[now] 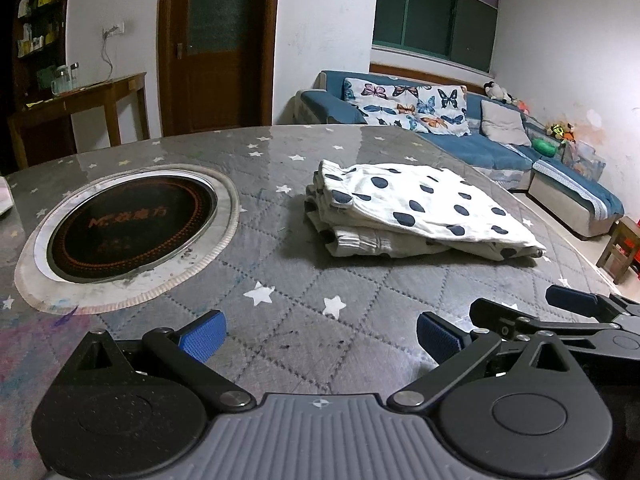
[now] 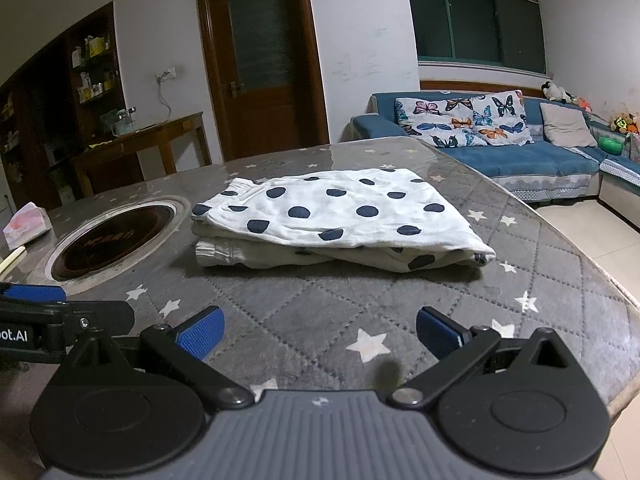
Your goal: Fold clothes
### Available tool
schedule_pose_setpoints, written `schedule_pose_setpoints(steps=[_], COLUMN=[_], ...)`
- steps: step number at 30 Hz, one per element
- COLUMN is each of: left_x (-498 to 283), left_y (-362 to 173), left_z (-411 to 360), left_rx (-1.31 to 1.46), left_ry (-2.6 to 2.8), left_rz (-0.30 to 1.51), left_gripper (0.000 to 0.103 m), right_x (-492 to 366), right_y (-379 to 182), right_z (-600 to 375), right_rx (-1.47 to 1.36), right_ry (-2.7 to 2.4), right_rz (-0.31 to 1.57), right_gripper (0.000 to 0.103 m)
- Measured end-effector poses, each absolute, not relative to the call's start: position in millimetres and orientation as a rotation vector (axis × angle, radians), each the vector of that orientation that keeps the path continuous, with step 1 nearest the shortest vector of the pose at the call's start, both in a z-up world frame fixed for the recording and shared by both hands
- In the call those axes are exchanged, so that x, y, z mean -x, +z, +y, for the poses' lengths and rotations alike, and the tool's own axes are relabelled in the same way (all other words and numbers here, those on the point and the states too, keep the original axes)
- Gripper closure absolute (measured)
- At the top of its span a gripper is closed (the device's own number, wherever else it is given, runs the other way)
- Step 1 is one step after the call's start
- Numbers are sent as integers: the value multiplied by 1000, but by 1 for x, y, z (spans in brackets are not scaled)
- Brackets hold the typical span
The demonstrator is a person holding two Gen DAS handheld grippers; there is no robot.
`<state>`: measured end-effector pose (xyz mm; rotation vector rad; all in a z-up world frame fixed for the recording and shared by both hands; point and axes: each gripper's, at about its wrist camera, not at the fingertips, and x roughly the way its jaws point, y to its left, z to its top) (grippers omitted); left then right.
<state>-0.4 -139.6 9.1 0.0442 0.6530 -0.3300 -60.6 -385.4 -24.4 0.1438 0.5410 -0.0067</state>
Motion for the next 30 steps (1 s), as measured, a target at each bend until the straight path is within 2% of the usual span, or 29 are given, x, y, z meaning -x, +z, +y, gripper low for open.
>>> schedule_pose_setpoints(steps=[30], left_x=[20], left_y=[16], left_z=[-136], left_rx=[-55], left_ry=[-326], left_rz=[613], left_gripper=[0], right_x=[76], right_y=[-12], right_z=[-378], right_rx=[-139], right_ry=[12], right_rz=[498], right_gripper=[0])
